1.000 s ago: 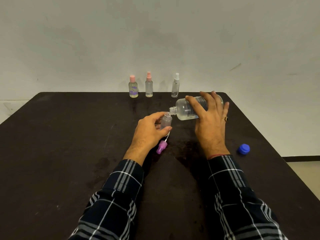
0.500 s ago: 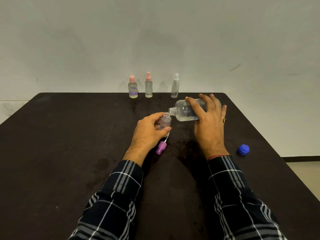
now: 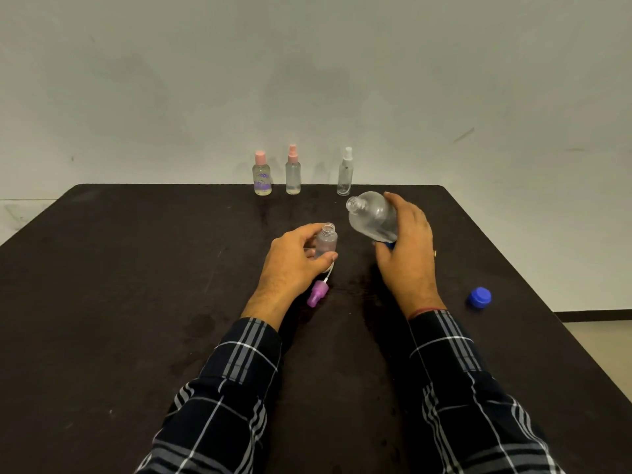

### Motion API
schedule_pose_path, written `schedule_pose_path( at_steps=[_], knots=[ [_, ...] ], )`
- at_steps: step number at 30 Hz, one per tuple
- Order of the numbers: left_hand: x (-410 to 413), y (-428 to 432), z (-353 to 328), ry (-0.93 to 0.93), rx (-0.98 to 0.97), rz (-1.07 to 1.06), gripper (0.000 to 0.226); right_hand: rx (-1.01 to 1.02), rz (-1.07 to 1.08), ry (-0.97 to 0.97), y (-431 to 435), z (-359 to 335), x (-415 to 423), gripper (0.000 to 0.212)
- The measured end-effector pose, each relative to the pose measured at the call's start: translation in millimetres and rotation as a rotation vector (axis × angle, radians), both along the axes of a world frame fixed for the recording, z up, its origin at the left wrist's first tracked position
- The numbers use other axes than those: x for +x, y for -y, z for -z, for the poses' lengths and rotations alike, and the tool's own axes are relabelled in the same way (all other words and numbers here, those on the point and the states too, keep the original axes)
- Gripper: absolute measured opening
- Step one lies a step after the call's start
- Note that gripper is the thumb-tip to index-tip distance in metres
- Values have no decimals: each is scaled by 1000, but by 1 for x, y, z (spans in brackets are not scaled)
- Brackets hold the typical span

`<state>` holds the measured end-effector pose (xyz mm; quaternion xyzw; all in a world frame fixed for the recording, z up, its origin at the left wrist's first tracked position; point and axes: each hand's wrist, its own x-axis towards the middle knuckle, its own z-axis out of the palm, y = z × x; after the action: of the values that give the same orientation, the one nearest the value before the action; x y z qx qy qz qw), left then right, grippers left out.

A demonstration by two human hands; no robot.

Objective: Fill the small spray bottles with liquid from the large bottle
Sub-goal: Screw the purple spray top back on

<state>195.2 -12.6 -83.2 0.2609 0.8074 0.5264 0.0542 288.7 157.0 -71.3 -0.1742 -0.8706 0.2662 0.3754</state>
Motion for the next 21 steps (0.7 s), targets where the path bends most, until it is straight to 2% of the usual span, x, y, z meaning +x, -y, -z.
schedule_pose_path(
  at_steps=[3, 7, 12, 14, 15, 17, 18, 19, 21],
  knots=[
    [-2, 0, 2, 14, 1, 1, 58, -271, -24, -39, 0, 0, 3, 79],
    [-3, -1, 2, 16, -7, -3, 58, -356, 20, -61, 1, -4, 6, 82],
    [-3, 0, 0, 32, -27, -3, 56, -449, 62, 6, 2, -5, 6, 91],
    [-3, 1, -3, 29, -32, 3, 55, -383, 171, -25, 7, -9, 8, 99],
    [-3, 1, -4, 30, -37, 10, 54, -293, 242, -94, 10, -12, 11, 95],
    [-4, 2, -4, 36, -36, 17, 54, -65, 299, -304, 20, -22, 20, 66],
    [-5, 3, -4, 37, -33, 12, 54, 19, 217, -359, 24, -26, 23, 50],
    [-6, 5, -4, 36, -26, 2, 55, 73, 44, -353, 26, -29, 25, 37],
    [-10, 9, -4, 34, -5, -15, 55, 118, -361, -126, 32, -29, 23, 24]
  ],
)
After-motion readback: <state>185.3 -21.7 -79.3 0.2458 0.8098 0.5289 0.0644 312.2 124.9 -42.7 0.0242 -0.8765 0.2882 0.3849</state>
